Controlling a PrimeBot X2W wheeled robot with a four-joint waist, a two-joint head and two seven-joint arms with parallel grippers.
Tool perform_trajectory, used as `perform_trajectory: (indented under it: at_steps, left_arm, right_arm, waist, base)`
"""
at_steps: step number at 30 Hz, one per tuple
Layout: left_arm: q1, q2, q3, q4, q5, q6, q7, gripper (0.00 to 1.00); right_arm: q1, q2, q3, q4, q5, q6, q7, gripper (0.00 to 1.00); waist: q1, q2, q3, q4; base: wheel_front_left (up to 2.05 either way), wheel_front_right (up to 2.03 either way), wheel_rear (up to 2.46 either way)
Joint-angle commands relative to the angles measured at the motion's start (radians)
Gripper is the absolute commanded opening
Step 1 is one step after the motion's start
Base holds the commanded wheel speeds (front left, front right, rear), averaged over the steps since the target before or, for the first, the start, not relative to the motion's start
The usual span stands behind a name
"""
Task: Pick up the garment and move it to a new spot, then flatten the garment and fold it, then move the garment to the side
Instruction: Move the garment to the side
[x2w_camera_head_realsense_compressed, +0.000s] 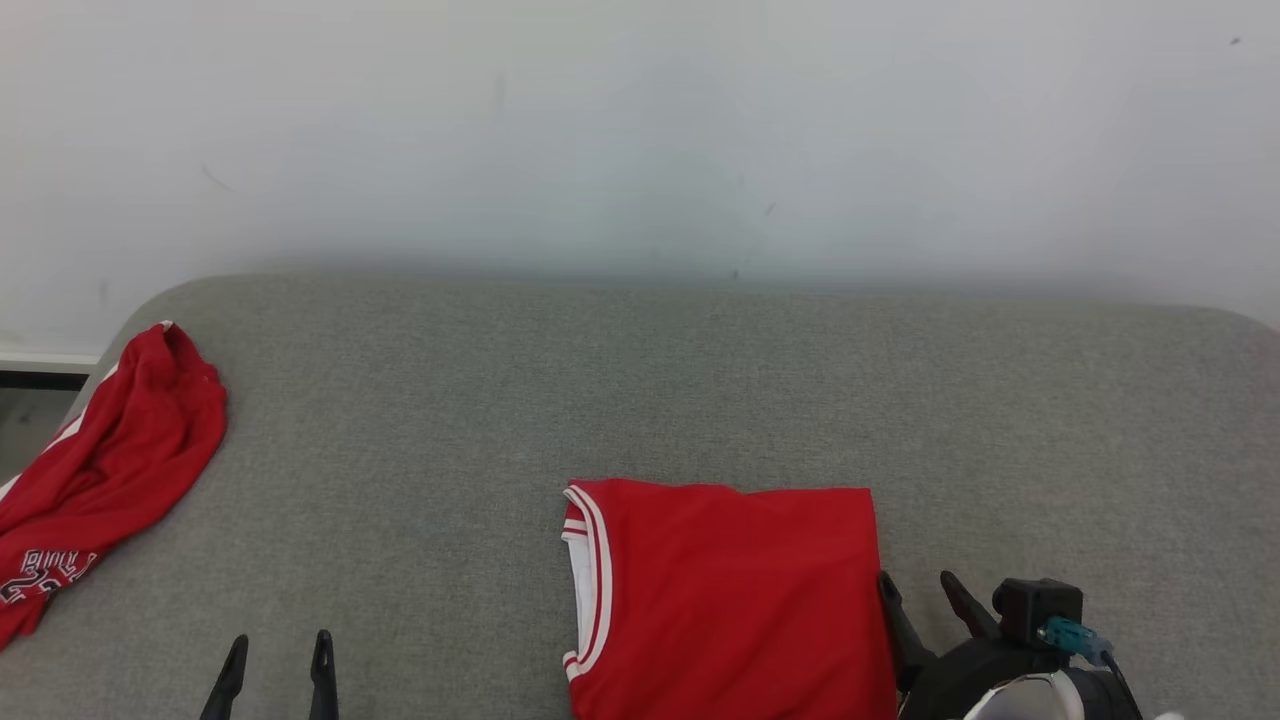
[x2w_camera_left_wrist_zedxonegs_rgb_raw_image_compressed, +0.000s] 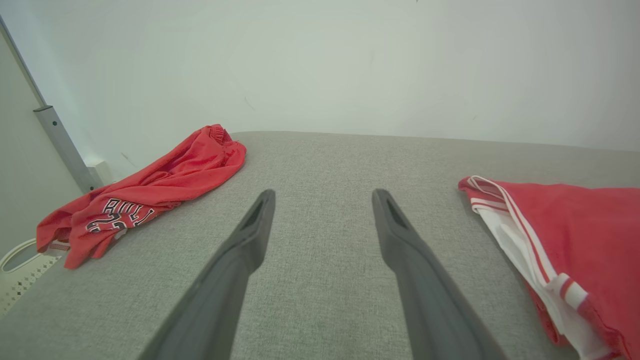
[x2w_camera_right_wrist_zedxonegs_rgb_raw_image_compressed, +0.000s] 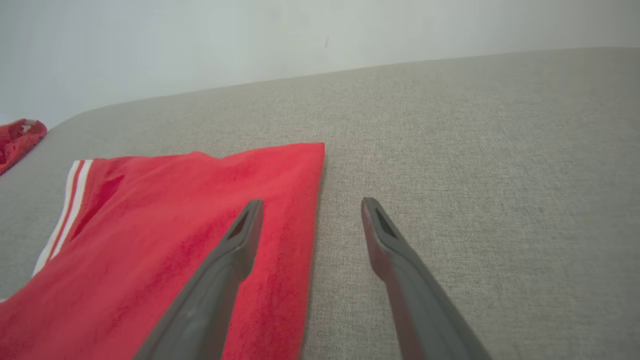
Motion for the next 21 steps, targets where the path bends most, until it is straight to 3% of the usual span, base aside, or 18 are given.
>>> perform_trajectory:
  at_steps: [1,9,15,18,21]
  left_arm:
    - [-0.009,-0.007,-0.002,0.001,0.014,-0.002,-0.003,1.0]
    - [-0.026,-0.012,-0.015,0.014,0.013,-0.009,-0.003,1.0]
    - [-0.036,-0.01,-0.014,0.022,0.011,-0.014,-0.003,1.0]
    - [-0.038,-0.009,-0.007,0.024,0.011,-0.015,-0.003,1.0]
    - [-0.038,-0.012,-0.003,0.024,0.011,-0.015,-0.003,1.0]
  right_arm:
    - [-0.023,0.001,0.006,0.034,0.009,-0.003,0.014,1.0]
    - [-0.171,0.0,0.027,0.329,0.064,-0.003,0.044,1.0]
    - [-0.216,0.004,0.104,0.456,0.17,-0.002,0.042,1.0]
    - [-0.227,0.005,0.161,0.474,0.218,0.0,0.025,0.0]
    - [-0.254,0.001,0.195,0.488,0.24,0.0,-0.002,0.0]
  waist:
    - [-0.0001,-0.0001,0.007,0.018]
    - [-0.0001,-0.0001,0.021,0.055]
    - [-0.0001,-0.0001,0.025,0.066]
    - [-0.0001,-0.0001,0.023,0.063]
    - [-0.0001,-0.0001,0.02,0.056]
  base:
    - [0.0,0.0,0.0]
    - [0.0,0.0,0.0]
    - [0.0,0.0,0.0]
    - [0.0,0.0,0.0]
    - [0.0,0.0,0.0]
